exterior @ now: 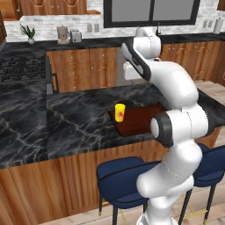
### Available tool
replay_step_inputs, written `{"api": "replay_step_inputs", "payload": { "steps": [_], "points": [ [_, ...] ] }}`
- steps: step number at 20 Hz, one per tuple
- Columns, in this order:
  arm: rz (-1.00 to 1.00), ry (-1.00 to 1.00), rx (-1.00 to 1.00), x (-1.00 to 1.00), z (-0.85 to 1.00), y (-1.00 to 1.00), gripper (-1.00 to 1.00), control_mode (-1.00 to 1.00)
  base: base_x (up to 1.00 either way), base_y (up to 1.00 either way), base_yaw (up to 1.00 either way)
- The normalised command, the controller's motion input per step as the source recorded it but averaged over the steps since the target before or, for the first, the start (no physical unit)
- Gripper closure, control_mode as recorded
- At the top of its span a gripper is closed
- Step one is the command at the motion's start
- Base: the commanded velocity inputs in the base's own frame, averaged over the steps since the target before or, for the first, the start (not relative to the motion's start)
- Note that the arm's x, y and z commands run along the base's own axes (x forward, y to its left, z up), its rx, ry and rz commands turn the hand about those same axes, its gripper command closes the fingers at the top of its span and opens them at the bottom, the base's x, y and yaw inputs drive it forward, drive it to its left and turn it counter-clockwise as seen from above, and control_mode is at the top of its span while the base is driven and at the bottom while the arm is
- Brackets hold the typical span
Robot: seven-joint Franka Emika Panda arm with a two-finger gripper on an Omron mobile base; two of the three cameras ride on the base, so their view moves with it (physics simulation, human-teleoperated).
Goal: There is a tray on the dining counter. Grab the cup, mug, and pitcher and place them on the tray. The pitcher may be placed next to the tray if it cannot fit the tray.
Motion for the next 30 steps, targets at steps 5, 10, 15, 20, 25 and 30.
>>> {"api": "replay_step_inputs", "payload": {
  "steps": [5,10,15,20,25,30],
  "points": [
    [0.07,-0.1,0.0,-1.0,0.15,0.0,-1.0,-1.0,0.0,0.0,0.0],
    [0.11,-0.14,0.02,-1.0,0.02,0.0,-1.0,-1.0,0.0,0.0,0.0],
    [0.11,-0.09,0.0,-0.88,0.07,0.0,-1.0,-1.0,0.0,0.0,0.0],
    [0.05,0.0,0.01,-0.71,-0.01,0.08,-1.0,-1.0,0.0,0.0,0.0],
    [0.01,0.0,0.0,-0.59,-0.02,0.13,-1.0,-1.0,0.0,0.0,0.0],
    [0.0,-0.04,0.0,-0.28,0.0,-0.05,-1.0,-1.0,0.0,0.0,0.0]
  ]
}}
